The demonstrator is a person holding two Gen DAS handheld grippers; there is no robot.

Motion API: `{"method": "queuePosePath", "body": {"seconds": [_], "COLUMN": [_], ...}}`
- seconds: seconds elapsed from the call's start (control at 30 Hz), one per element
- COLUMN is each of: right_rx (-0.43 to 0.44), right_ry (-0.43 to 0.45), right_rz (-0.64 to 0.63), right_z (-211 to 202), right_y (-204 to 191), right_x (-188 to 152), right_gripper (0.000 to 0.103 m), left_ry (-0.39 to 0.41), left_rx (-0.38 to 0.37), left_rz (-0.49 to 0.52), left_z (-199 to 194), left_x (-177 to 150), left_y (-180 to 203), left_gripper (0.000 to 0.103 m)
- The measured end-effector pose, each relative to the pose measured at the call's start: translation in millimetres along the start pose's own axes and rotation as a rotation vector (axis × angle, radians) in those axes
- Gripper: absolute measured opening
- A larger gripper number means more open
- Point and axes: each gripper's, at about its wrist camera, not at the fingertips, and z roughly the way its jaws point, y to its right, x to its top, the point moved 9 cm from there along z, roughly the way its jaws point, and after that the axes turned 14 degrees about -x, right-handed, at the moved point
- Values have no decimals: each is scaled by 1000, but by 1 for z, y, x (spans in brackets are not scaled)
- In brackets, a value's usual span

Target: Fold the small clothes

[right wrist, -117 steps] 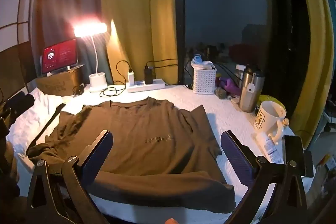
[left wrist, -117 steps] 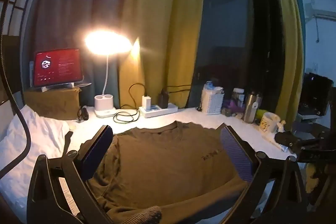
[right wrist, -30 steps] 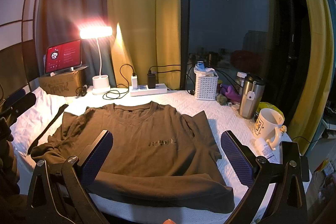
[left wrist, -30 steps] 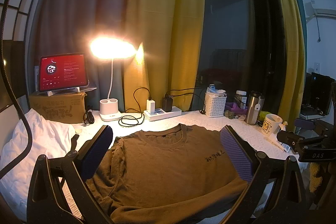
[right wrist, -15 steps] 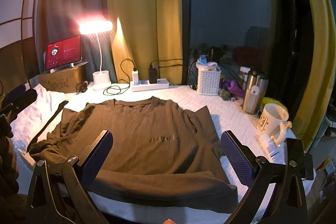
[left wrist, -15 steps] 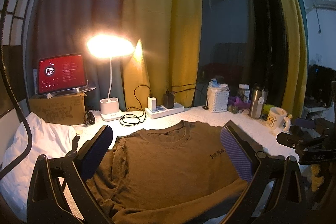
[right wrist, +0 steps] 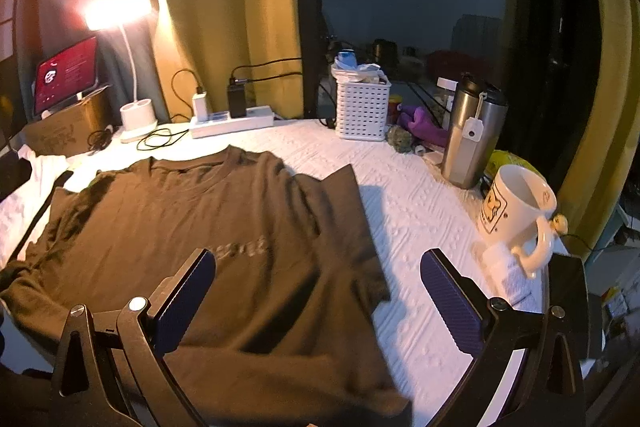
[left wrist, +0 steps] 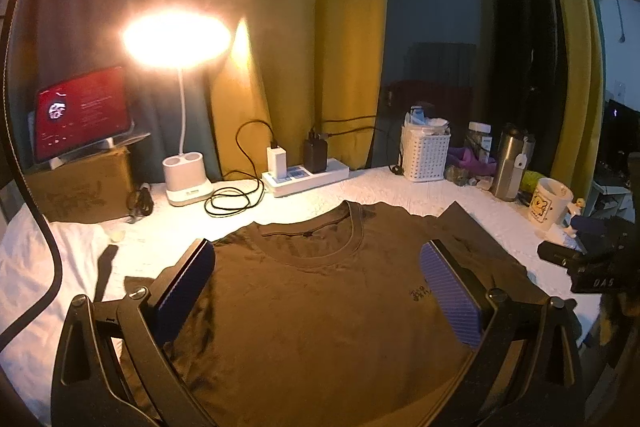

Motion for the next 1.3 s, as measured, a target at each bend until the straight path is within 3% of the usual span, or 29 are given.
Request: {"method": "queuePosePath", "body": {"seconds": [0.3,0.43,0.53,0.63,0.9,0.93,1.0,1.07,1.2,1.3], "right_rx": [39,53,67,88,182,191,217,232,231,126], "right_ry": [-51,-79,-114,-143,-256,-268,-291,-310,-288,-269], "right_rz": [-45,-65,-70,-85,-120,-124,-123,-132,-189,-180], "right_z": [52,88,117,144,209,213,222,229,223,224], "right_y": [5,16,20,17,-9,-12,-19,-26,-31,-6], "right_x": [24,40,46,49,39,37,32,25,24,35], "right_gripper": [102,80,77,68,62,60,44,16,7,6], "left_ry": [-71,-110,-135,-155,-215,-221,-236,-248,-254,-248], "left_rx": [-8,-17,-11,6,35,37,39,36,29,22], "left_rz": [-35,-44,-55,-67,-97,-99,-107,-116,-119,-121], "left_z": [53,77,91,104,134,136,141,144,146,144], "left_x": [3,0,-1,-1,-10,-12,-15,-18,-19,-18], "left_y": [0,2,-3,-12,-28,-29,-31,-33,-32,-33], "left_gripper": [101,101,101,101,101,101,101,101,101,101]}}
